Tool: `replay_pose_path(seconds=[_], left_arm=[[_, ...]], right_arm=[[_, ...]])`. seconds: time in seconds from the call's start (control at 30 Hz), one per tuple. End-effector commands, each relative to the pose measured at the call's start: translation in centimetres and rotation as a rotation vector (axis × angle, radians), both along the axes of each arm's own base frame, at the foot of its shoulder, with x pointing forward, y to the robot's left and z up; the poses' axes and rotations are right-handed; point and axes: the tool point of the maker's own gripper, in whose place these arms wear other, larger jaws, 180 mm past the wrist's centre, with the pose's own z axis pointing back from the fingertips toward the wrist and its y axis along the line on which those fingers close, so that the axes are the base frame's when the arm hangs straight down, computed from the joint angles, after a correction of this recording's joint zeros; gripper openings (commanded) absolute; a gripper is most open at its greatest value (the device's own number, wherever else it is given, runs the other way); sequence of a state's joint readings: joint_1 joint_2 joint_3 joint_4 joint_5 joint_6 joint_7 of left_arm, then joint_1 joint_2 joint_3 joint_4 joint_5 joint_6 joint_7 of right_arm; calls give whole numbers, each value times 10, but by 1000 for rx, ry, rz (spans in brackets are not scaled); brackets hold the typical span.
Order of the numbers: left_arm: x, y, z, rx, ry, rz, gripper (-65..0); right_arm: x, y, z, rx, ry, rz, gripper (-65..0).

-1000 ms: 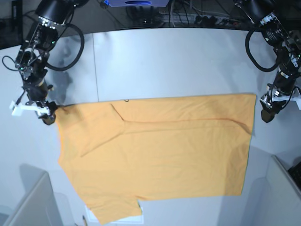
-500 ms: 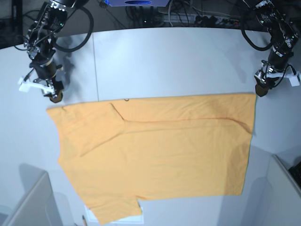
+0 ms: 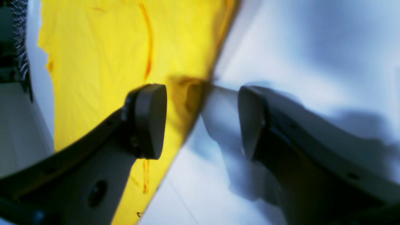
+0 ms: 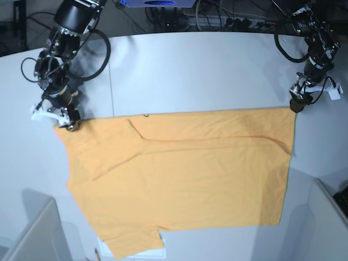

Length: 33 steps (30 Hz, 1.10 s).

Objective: Fold the T-shirt properly
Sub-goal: 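Release the shirt and raise both grippers back toward the shoulders, then grasp the shoulder edge with both grippers and drag it toward the robot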

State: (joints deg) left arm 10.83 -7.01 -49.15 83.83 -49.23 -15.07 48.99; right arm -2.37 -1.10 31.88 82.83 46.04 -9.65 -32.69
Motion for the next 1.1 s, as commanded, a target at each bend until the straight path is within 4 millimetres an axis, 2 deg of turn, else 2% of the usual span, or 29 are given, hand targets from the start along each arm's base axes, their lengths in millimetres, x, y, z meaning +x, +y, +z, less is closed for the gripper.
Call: replay_pose_path(seconds=[0.0, 0.17, 0.23, 0.37, 0.57, 0.73, 0.87, 0.93, 0.97, 1.07], left_arm=[[6, 6, 10, 21, -27, -4, -94], [4, 4, -1, -7, -7, 3, -94], [15, -8, -1, -15, -15, -34, -94], [19, -20, -12, -50, 2, -54, -94], [16, -12, -29, -110, 23, 8, -94], [27, -15, -24, -110, 3, -5, -95], [33, -27, -31, -131, 15, -33, -99], [32, -29, -36, -142, 27, -35, -140], [31, -31, -38, -148, 33, -36, -188], [28, -31, -43, -158, 45, -31, -410]], right_arm=[[6, -5, 7, -15, -19, -2, -278], [17, -6, 1, -3, -22, -21, -281], [21, -18, 1, -28, -24, -41, -281], [27, -26, -7, -24, -4, -49, -281], [22, -24, -24, -2, 43, -46, -281], [26, -24, -22, 0, 37, -46, -281], [32, -25, -17, 0, 23, -50, -282], [33, -25, -17, 0, 21, -50, -284], [33, -25, -17, 0, 21, -50, -291], [31, -24, -19, -1, 27, -45, -393]])
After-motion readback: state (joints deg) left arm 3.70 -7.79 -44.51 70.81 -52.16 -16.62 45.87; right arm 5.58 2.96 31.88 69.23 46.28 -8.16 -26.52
